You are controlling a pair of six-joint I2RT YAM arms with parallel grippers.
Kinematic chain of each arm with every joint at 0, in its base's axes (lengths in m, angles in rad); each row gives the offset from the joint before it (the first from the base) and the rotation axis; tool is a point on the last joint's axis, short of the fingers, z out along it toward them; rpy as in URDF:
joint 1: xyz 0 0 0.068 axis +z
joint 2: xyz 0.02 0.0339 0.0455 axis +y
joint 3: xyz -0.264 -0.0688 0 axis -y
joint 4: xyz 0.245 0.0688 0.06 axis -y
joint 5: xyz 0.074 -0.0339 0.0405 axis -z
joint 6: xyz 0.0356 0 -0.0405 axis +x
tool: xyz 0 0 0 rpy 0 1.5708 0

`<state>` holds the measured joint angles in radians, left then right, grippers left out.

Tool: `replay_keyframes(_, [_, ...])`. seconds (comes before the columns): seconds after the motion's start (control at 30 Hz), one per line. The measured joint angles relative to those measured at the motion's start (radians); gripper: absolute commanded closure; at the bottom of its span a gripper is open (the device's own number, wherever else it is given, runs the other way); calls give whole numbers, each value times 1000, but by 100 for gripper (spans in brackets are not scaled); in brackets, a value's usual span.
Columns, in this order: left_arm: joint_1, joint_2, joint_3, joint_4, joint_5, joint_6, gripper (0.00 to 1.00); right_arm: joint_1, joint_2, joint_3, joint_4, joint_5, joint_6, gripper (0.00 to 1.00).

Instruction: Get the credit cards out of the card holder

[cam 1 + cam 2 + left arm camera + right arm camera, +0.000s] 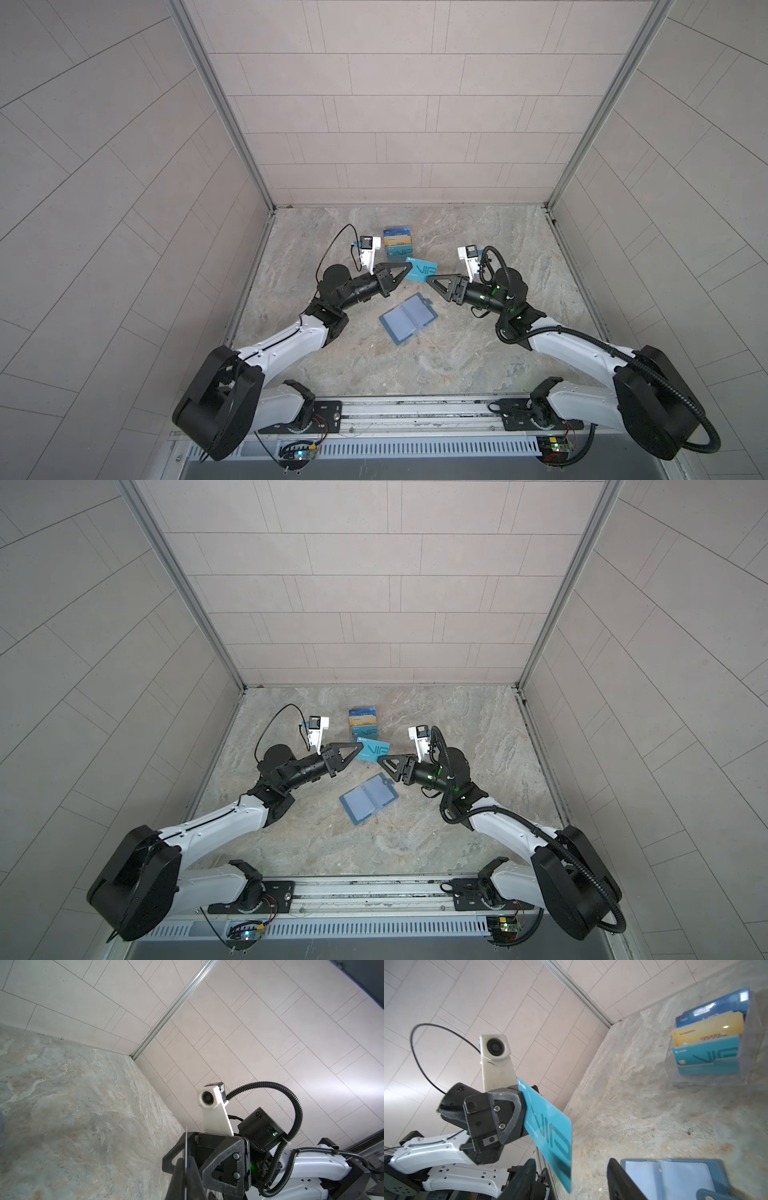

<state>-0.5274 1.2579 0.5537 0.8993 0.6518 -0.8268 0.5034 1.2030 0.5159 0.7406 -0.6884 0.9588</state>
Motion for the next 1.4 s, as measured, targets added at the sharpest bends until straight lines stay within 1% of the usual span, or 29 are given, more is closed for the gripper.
replay_keyframes(0.17, [0, 31, -5, 74, -7, -40, 100, 9, 0, 0, 69, -3, 33, 58])
replay_keyframes(0.33, [0, 49, -5, 124, -10, -66, 100, 13, -3, 0, 87, -3, 47, 68])
replay_keyframes(0.47, [0, 69, -5, 169, -7, -90, 100, 13, -3, 0, 95, -3, 53, 72])
replay_keyframes(0.67, [0, 96, -7, 221, 4, -119, 100, 13, -3, 0, 100, 5, 60, 75])
replay_keyframes(0.9, [0, 95, -34, 237, 18, -123, 100, 13, -14, 0, 80, 19, 58, 86])
replay_keyframes(0.93, [0, 95, -36, 239, 19, -123, 99, 13, -17, 0, 76, 21, 56, 88])
replay_keyframes(0.97, [0, 94, -38, 240, 22, -123, 95, 13, -23, 0, 68, 24, 53, 90])
replay_keyframes(1.07, [0, 93, -42, 238, 25, -123, 79, 14, -45, 0, 41, 24, 37, 99])
replay_keyframes(1.17, [3, 82, -52, 208, 33, -106, 67, 13, -94, 10, -44, 28, -9, 100])
replay_keyframes(1.2, [5, 73, -52, 190, 37, -99, 65, 13, -110, 14, -76, 31, -25, 100])
replay_keyframes(1.3, [11, 16, -52, 89, 50, -42, 59, 10, -158, 35, -176, 39, -80, 100])
replay_keyframes(1.4, [13, -77, -29, -117, 47, 77, 51, 8, -185, 68, -276, 39, -141, 100])
